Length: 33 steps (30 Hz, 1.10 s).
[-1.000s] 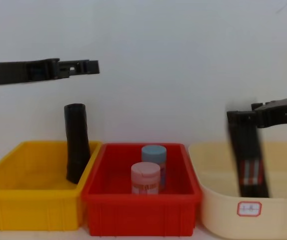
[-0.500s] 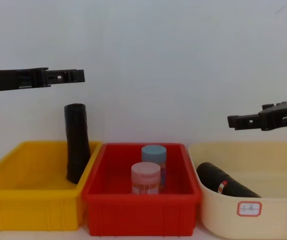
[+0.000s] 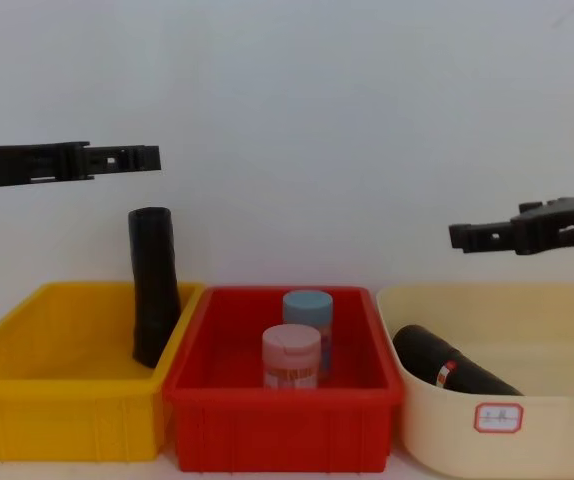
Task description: Pick up the garbage bag with the one hand and transfer it to the other hand.
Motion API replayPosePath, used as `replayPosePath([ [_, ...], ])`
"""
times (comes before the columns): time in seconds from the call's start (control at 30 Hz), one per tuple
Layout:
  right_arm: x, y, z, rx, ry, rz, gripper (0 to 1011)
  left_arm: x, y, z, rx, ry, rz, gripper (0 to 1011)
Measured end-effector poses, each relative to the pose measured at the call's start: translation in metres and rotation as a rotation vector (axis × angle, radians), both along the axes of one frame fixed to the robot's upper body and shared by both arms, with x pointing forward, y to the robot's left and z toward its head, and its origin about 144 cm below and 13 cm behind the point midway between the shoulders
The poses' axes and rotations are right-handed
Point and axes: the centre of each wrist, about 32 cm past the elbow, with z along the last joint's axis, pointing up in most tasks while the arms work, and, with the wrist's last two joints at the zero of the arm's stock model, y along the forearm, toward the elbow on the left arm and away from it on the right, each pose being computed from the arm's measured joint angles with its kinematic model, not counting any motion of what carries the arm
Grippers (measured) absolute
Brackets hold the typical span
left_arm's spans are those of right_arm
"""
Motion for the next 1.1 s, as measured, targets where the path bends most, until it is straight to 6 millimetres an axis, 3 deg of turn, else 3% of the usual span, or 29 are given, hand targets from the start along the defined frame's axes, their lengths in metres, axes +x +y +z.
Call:
replayPosePath([
  [0.67,-0.01,0.029,0.009,0.064,-0.052,0.08,1000,0.007,-0.021,-0.016,0.084,0.05,0.158,1002],
  [1.1,-0.01,0.046,0.01,-0.018,0.005,0.188,1000,0.011,-0.03,-0.021,0.112,0.061,0.197,1002],
])
